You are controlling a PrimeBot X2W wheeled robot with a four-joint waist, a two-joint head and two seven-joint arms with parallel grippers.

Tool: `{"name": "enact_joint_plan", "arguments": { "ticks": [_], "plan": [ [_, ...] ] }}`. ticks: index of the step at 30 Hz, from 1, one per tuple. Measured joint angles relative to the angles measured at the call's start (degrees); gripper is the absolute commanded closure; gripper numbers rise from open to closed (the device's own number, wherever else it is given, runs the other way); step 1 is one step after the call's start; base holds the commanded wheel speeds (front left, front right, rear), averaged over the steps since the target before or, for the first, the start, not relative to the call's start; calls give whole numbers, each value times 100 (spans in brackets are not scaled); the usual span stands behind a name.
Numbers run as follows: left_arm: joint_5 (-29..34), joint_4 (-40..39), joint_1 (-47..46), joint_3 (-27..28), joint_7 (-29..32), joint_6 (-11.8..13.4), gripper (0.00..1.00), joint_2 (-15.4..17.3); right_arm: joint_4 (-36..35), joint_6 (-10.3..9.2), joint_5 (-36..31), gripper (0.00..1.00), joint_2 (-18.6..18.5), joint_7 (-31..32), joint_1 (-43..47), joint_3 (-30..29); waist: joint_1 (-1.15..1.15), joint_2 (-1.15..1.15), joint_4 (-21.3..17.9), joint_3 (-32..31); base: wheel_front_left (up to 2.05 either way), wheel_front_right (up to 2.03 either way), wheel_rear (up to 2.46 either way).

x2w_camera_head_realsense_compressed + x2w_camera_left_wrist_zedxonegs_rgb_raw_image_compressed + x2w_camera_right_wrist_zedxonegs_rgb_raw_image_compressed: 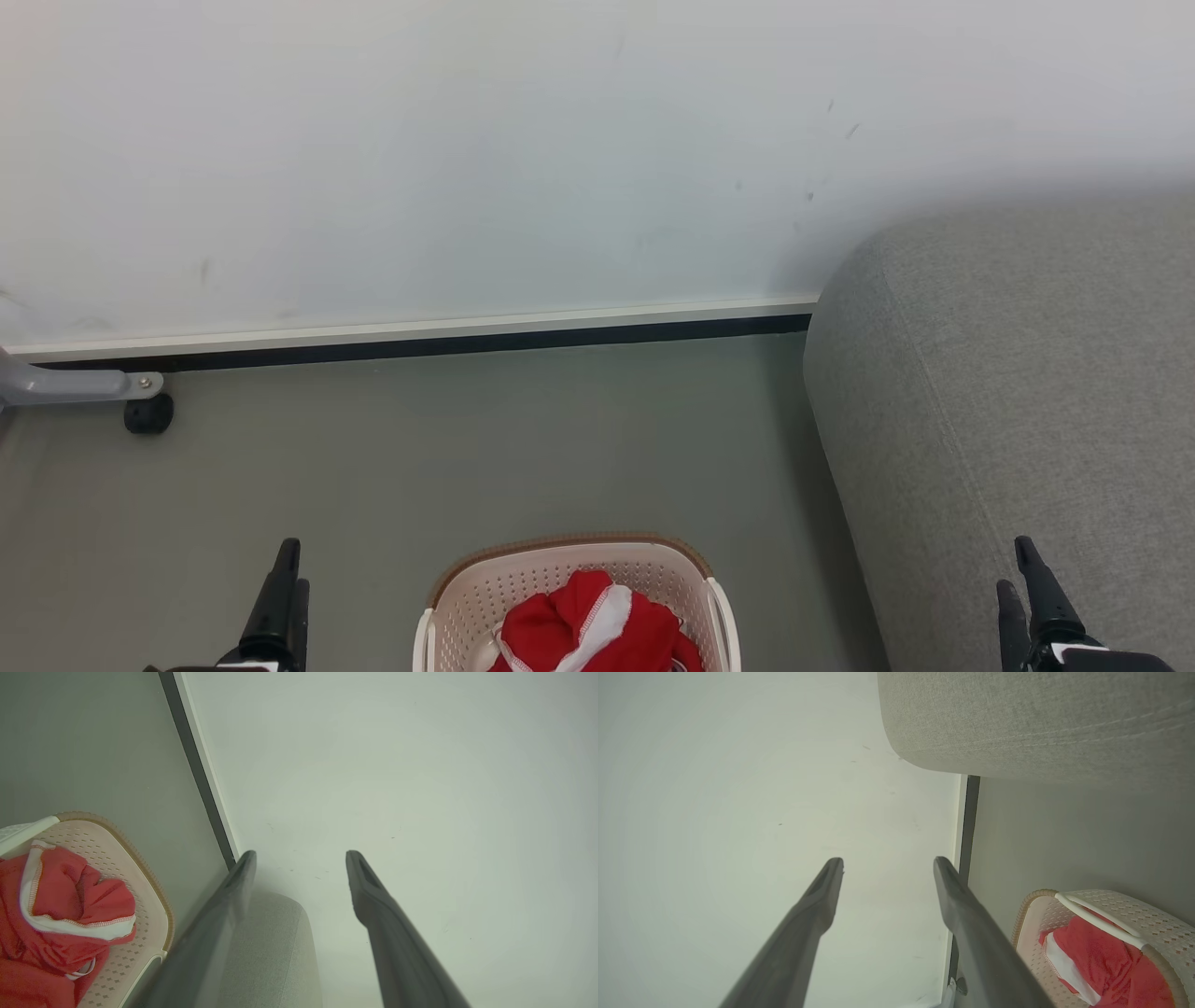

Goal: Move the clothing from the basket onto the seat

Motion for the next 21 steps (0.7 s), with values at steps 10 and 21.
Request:
{"name": "enact_joint_plan", "arguments": {
  "ticks": [10,21],
  "plan": [
    [367,-191,55,-21,-170,97,0,1,-101,-116,-338,0,-3,-168,4,105,0,0,-9,-45,0,0,0],
    [1382,-511,82,-131,-402,303,0,4,-339,-337,-1238,0,-9,-393,5,396,0,0,-23,-92,0,0,0]
  ]
}}
